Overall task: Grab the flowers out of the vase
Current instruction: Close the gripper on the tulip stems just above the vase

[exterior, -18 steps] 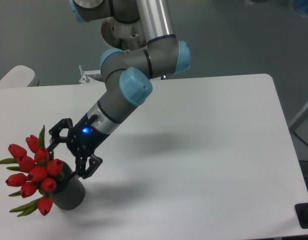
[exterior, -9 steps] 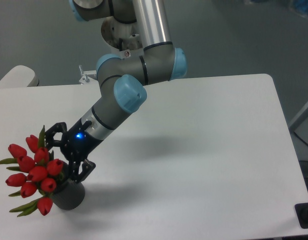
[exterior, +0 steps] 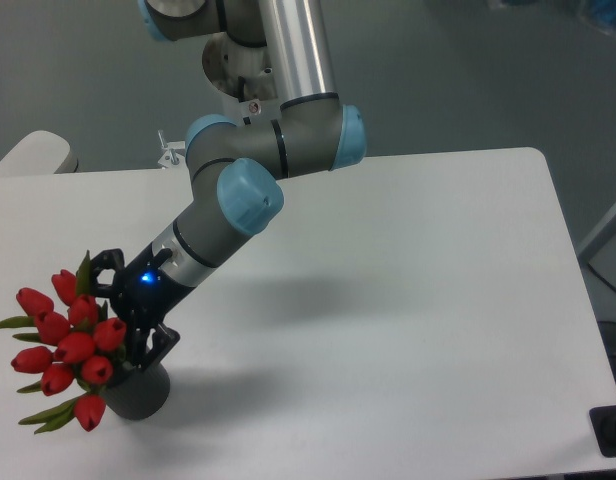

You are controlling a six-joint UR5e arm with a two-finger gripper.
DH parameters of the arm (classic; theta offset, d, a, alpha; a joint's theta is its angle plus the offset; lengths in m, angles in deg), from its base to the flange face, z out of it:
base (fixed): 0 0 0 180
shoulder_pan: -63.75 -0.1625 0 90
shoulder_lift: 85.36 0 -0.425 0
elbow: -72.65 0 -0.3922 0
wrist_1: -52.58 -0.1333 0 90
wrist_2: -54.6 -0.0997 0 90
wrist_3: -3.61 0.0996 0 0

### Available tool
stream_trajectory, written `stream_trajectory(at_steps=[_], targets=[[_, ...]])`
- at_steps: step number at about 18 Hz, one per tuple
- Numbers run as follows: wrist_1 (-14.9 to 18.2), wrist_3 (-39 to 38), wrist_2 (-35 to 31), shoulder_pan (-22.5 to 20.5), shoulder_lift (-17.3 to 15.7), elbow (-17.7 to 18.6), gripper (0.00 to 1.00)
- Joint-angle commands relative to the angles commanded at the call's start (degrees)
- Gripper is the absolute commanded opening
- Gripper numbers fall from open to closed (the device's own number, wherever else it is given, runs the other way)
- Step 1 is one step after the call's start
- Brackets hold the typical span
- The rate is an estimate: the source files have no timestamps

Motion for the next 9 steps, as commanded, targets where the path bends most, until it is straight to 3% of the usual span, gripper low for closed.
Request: stream_trajectory(at_steps=[4, 6, 9], targets=[[0.0, 0.0, 0.0, 0.0, 0.18, -0.44, 0.97], [0.0, 0.0, 0.0, 0.0, 0.18, -0.7, 0.78], [0.0, 0.0, 0.0, 0.0, 0.09, -0.79, 0.65]])
